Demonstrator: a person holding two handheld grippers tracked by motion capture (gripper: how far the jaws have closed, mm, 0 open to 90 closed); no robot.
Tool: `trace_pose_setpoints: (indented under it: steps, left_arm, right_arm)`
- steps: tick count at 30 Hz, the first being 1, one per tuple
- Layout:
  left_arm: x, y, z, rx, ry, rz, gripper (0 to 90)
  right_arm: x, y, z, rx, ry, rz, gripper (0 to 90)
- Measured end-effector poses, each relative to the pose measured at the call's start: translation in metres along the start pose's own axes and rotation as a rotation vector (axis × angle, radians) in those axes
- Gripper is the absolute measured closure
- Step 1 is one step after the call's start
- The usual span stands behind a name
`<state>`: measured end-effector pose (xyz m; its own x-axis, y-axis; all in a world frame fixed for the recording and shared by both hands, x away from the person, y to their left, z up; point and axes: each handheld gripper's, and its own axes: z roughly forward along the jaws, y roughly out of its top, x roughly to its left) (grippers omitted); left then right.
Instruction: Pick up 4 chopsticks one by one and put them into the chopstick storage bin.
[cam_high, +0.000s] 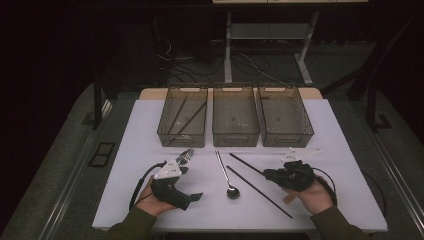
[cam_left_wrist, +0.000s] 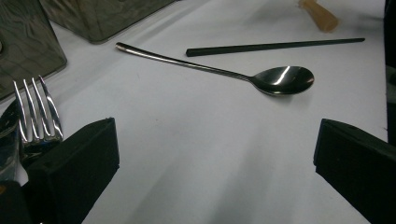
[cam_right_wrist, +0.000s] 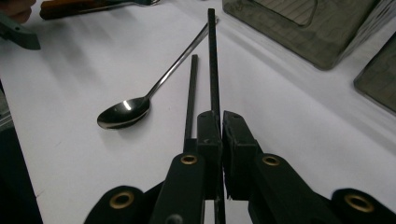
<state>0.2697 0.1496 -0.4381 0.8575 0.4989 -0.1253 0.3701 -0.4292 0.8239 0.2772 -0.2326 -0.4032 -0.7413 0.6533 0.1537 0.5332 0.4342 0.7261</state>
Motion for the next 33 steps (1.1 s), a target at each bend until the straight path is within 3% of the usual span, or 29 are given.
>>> trace_pose_setpoints:
  steps: [8,14,17,33]
  left_arm:
    - [-0.003,-0.003,-0.007,-0.008,-0.02,0.039,0.0]
    - [-0.002,-0.005,-0.007,-0.022,-0.034,0.029,0.0]
    - [-0.003,-0.005,-0.005,-0.006,-0.037,0.04,0.0]
    - [-0.001,-0.005,-0.004,0.0,-0.027,0.027,0.0]
  right_arm:
    - [-0.004,0.01,0.002,-0.009,0.007,-0.003,86.4]
    - [-0.007,0.021,0.005,-0.026,0.011,-0.003,86.3]
    - [-0.006,0.025,0.005,-0.032,0.013,-0.014,86.3]
    - [-0.01,0.056,0.016,-0.074,0.031,-0.016,86.3]
